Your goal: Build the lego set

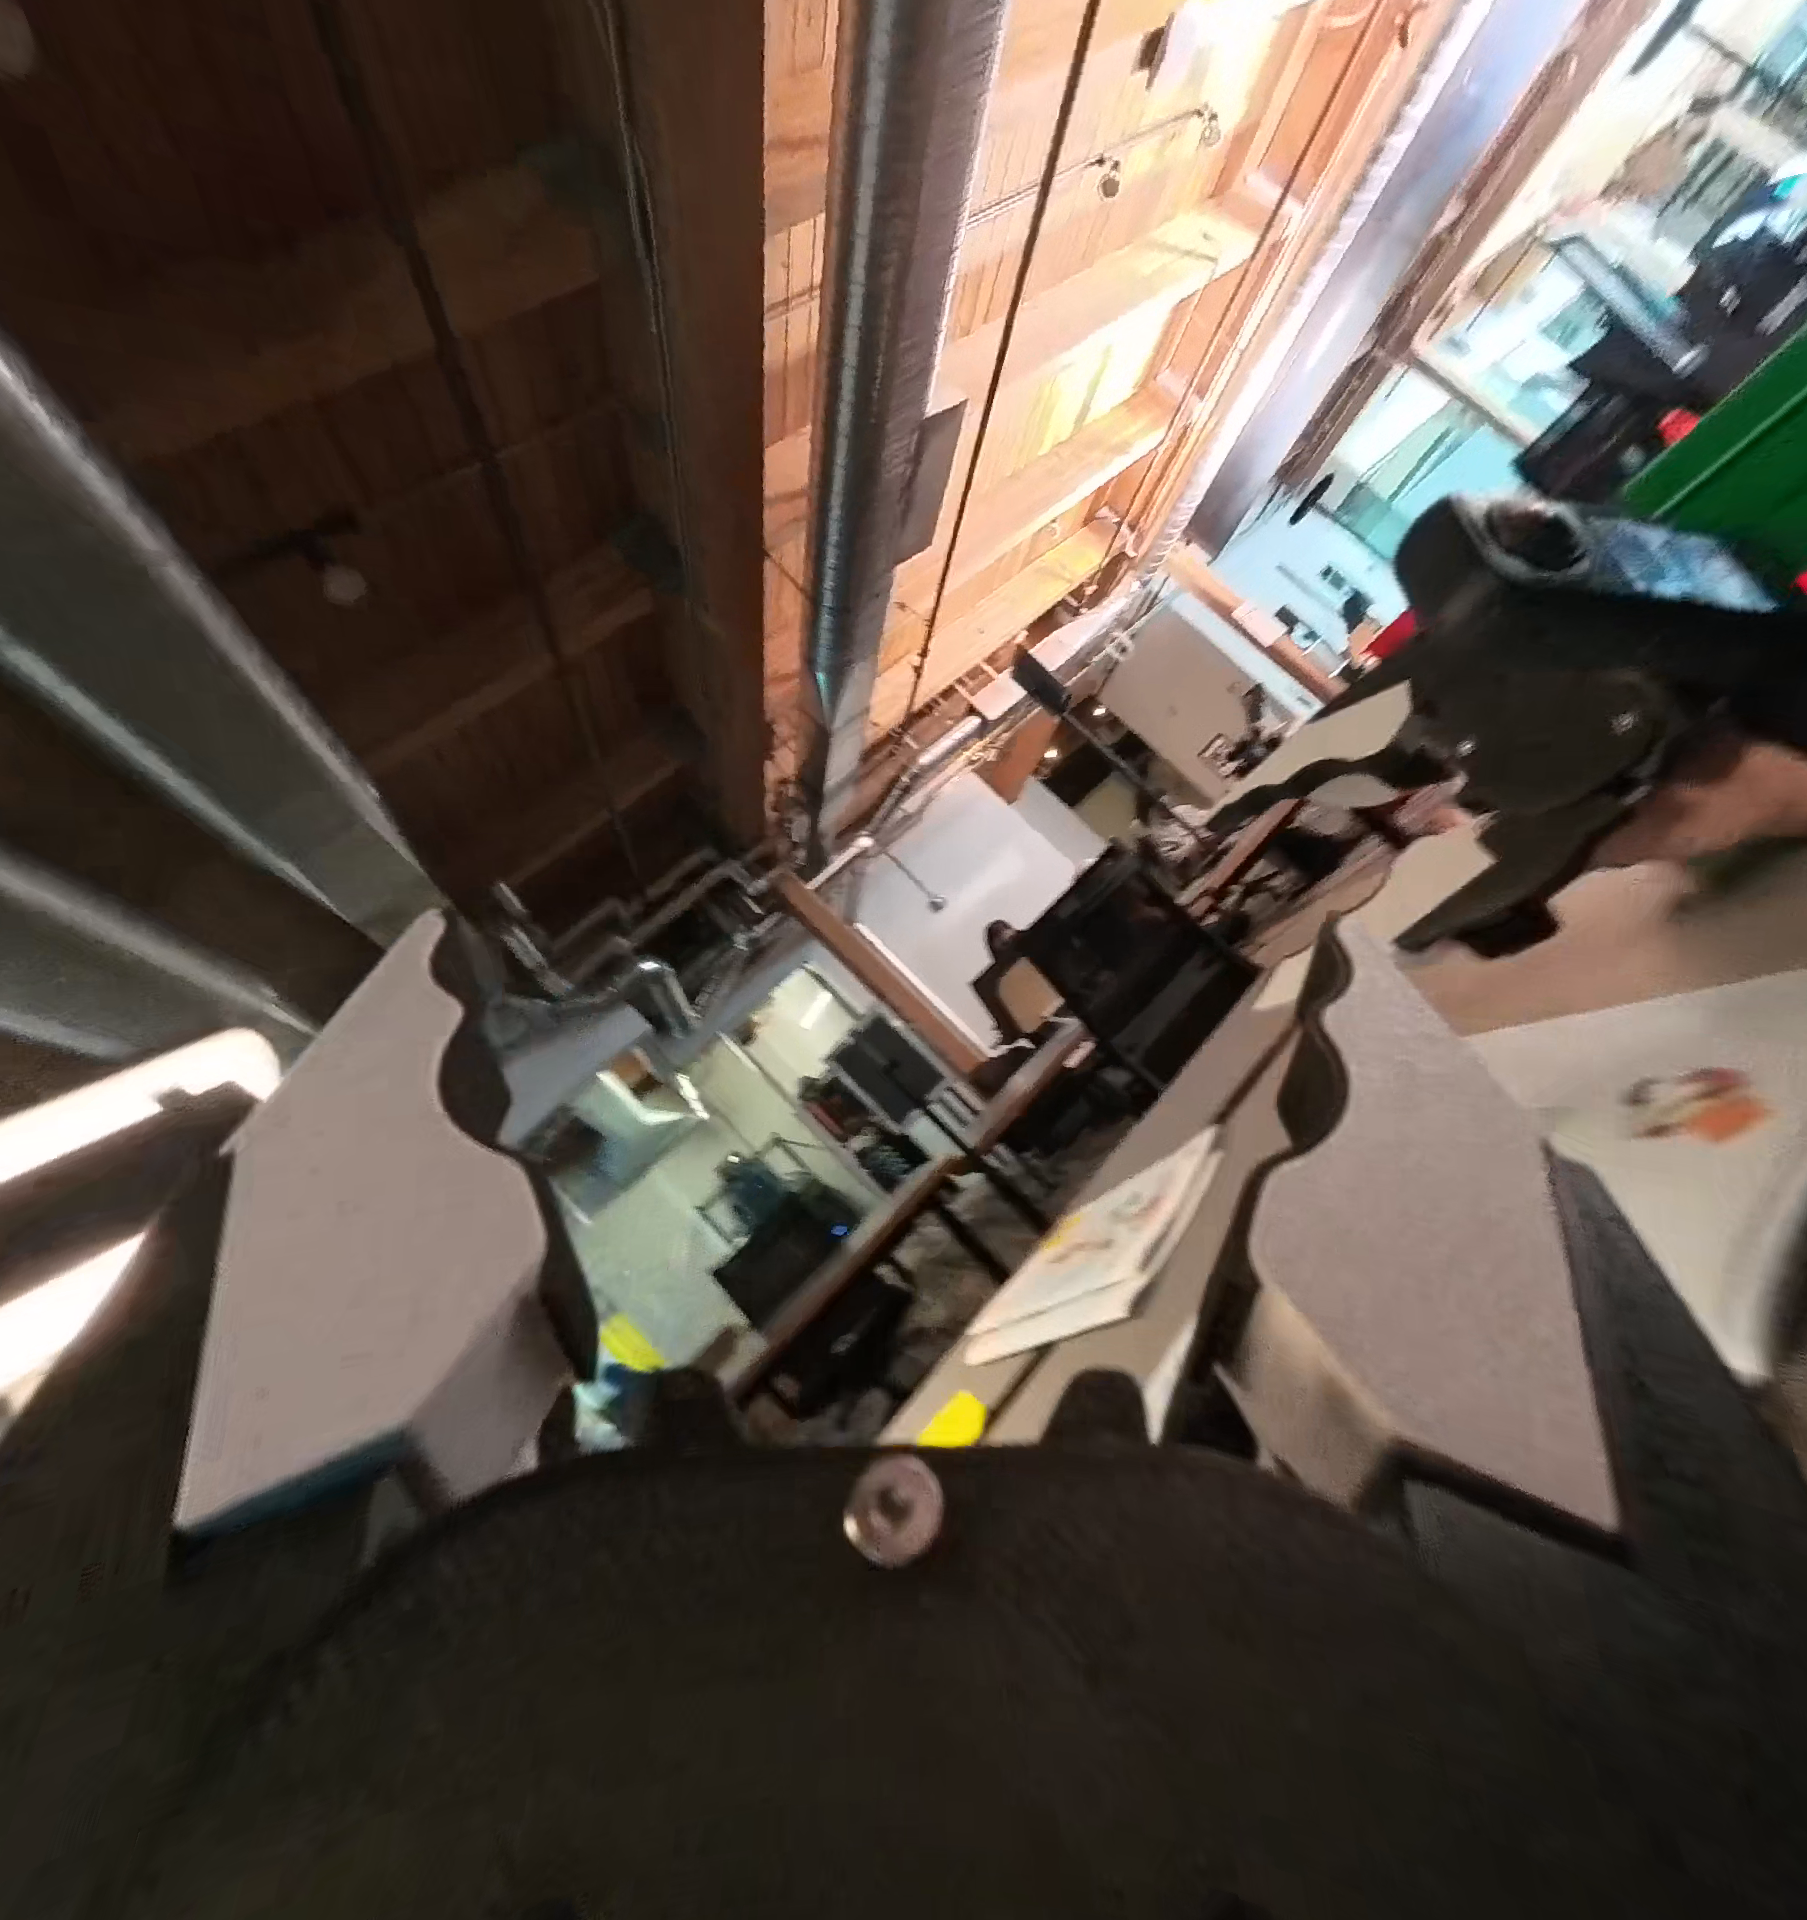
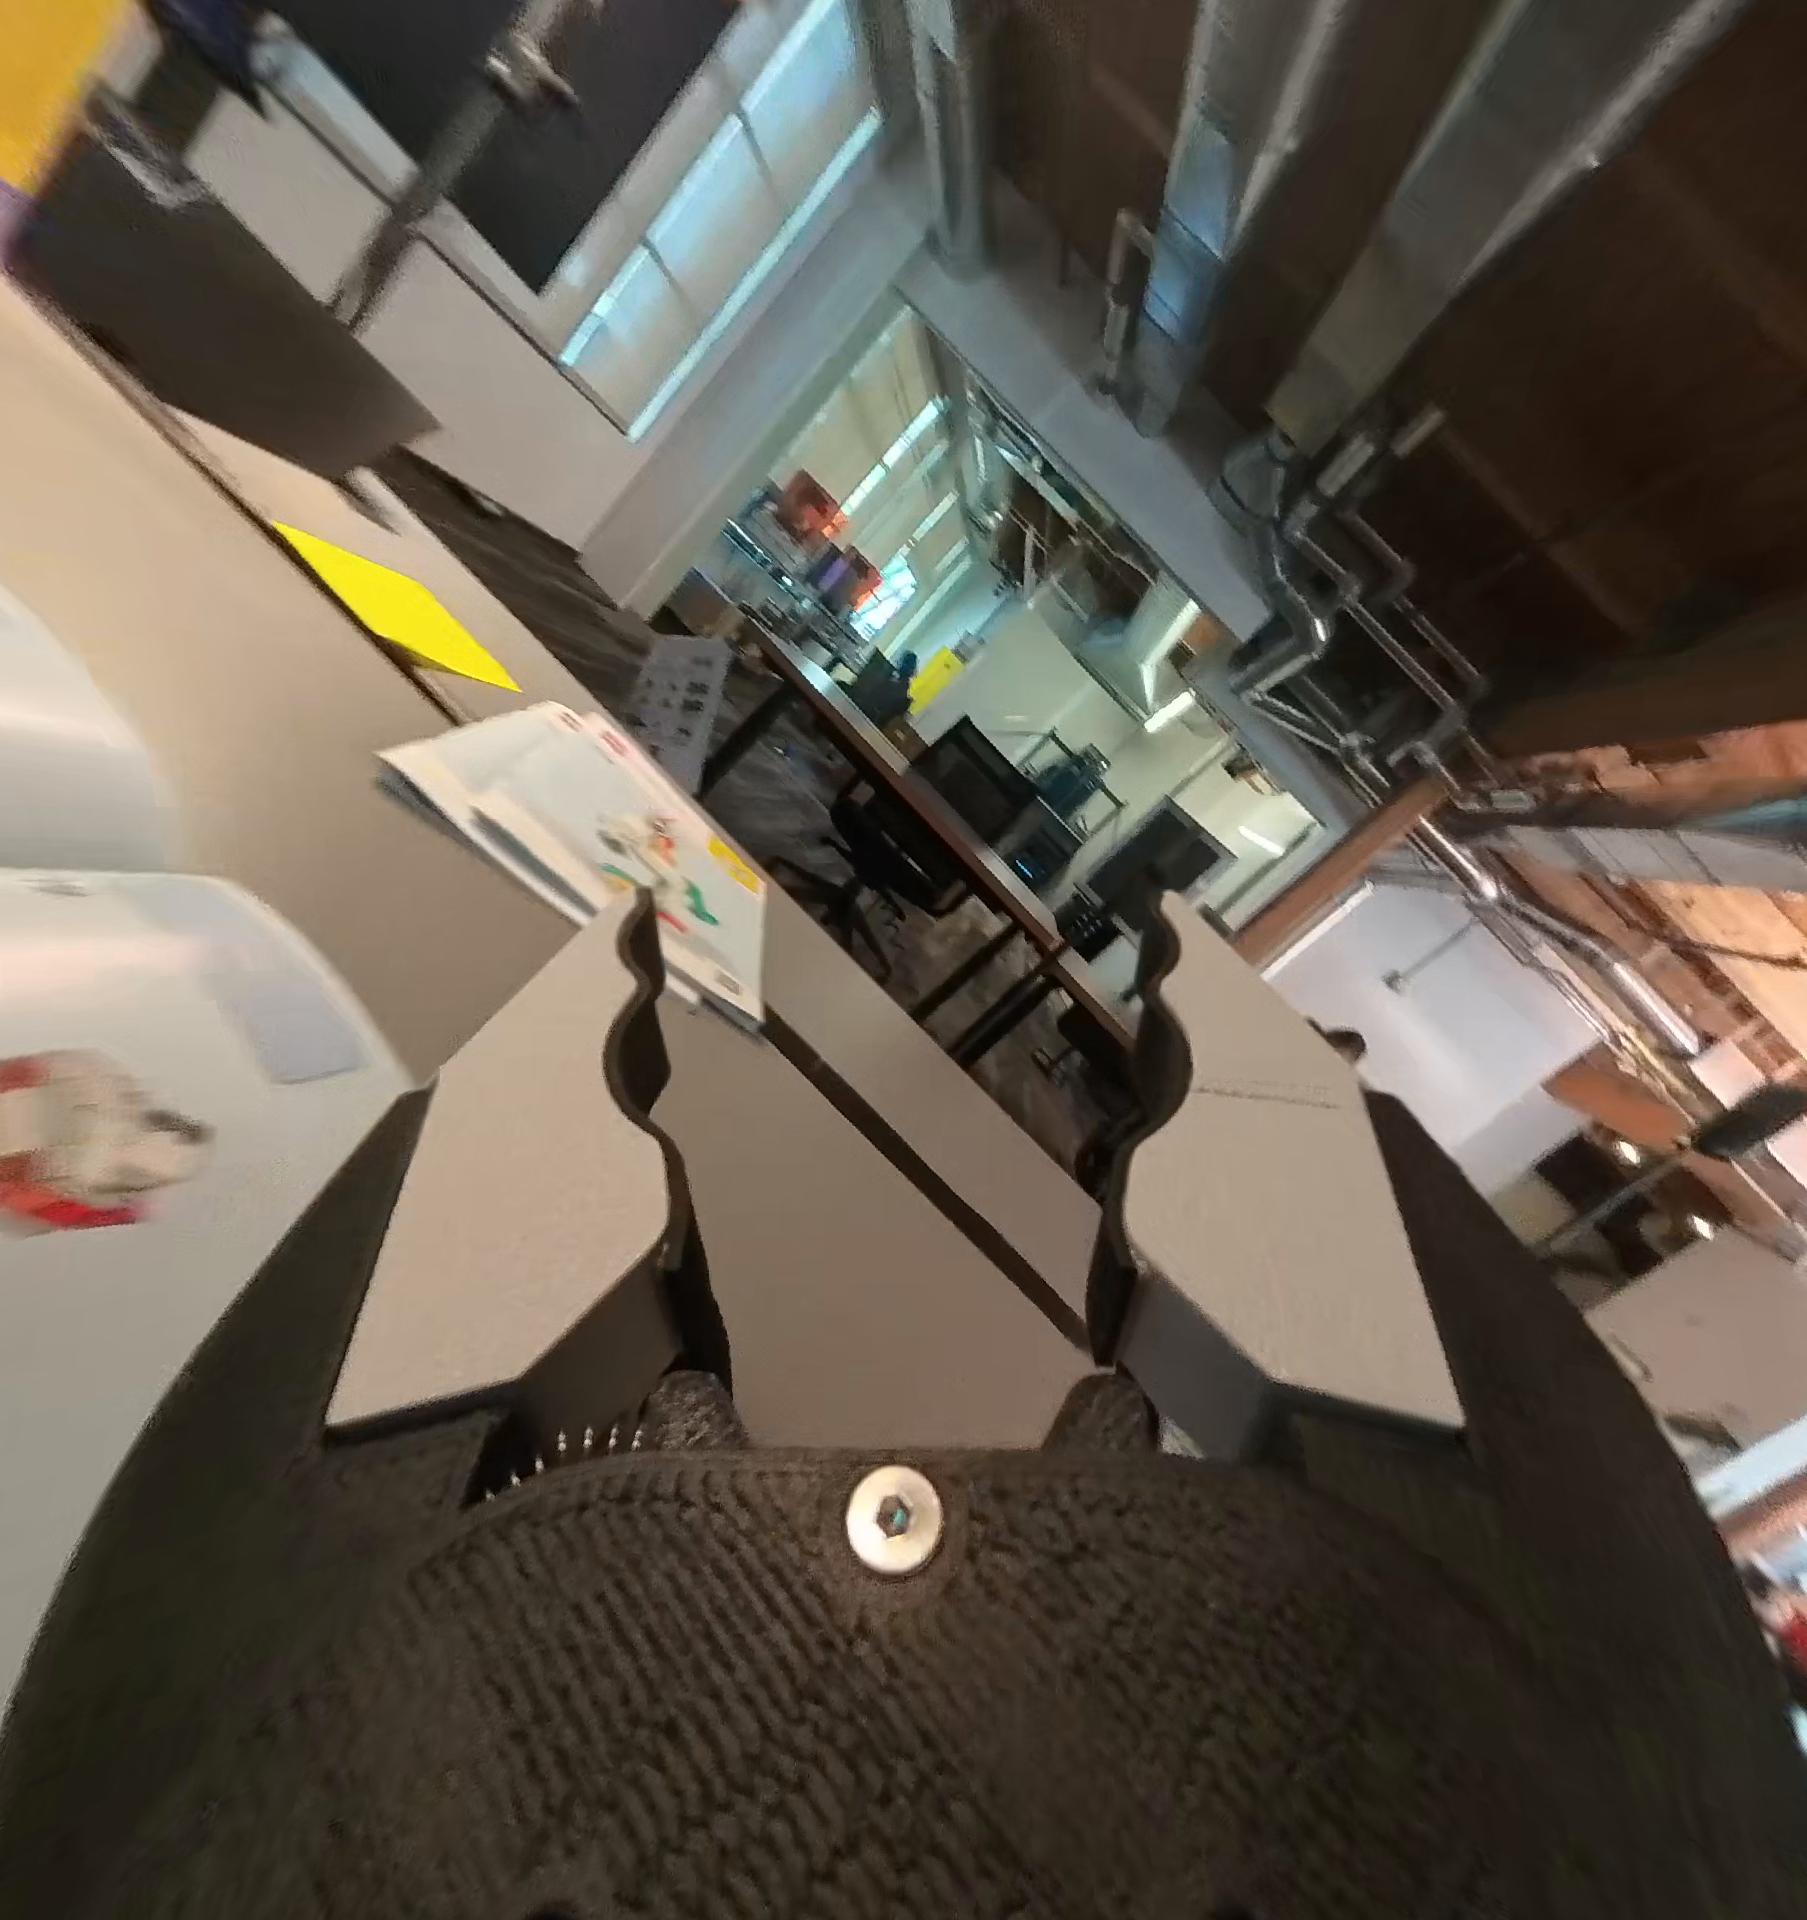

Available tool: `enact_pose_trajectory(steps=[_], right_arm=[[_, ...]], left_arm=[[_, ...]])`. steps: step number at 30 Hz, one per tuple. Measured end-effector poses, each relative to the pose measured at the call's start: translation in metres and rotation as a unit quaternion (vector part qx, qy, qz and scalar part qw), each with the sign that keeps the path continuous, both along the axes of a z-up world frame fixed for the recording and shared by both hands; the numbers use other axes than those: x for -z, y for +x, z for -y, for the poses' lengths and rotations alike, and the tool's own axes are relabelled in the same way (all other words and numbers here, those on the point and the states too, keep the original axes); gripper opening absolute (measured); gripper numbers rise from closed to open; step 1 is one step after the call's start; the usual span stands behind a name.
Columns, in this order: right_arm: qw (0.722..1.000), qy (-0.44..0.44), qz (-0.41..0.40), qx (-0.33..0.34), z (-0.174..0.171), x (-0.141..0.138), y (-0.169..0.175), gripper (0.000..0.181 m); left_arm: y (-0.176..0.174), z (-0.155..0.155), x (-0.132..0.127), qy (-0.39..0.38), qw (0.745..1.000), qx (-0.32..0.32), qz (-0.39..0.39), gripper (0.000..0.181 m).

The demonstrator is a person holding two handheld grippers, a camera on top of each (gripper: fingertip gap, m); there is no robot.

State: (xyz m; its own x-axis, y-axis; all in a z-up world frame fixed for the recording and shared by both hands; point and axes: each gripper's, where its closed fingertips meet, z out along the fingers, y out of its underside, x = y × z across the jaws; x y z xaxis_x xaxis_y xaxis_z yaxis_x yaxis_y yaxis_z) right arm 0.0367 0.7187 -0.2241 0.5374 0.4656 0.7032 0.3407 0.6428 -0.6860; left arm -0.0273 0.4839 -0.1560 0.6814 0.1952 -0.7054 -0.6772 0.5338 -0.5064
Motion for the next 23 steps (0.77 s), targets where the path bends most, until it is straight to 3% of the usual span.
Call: enact_pose_trajectory(steps=[3, 5, 10, 16, 23], right_arm=[[0.999, -0.015, -0.032, 0.023, -0.029, -0.007, 0.011, 0.086], [0.999, -0.016, -0.039, 0.035, -0.043, -0.009, 0.015, 0.072], [0.997, 0.001, 0.011, 0.076, -0.081, 0.001, 0.017, 0.035], [0.996, 0.046, 0.063, 0.035, -0.074, 0.005, -0.004, 0.022], [0.993, 0.065, 0.101, 0.01, -0.062, 0.015, -0.018, 0.018]], left_arm=[[-0.007, -0.003, -0.004, 0.007, 1.0, -0.002, 0.009, 0.148], [-0.011, -0.006, 0.006, -0.017, 0.999, 0.008, 0.04, 0.144], [-0.018, -0.025, 0.031, -0.085, 0.994, -0.008, 0.066, 0.11], [-0.025, -0.039, 0.054, -0.134, 0.988, -0.077, 0.001, 0.065], [-0.019, -0.042, 0.061, -0.148, 0.987, -0.066, -0.014, 0.053]])
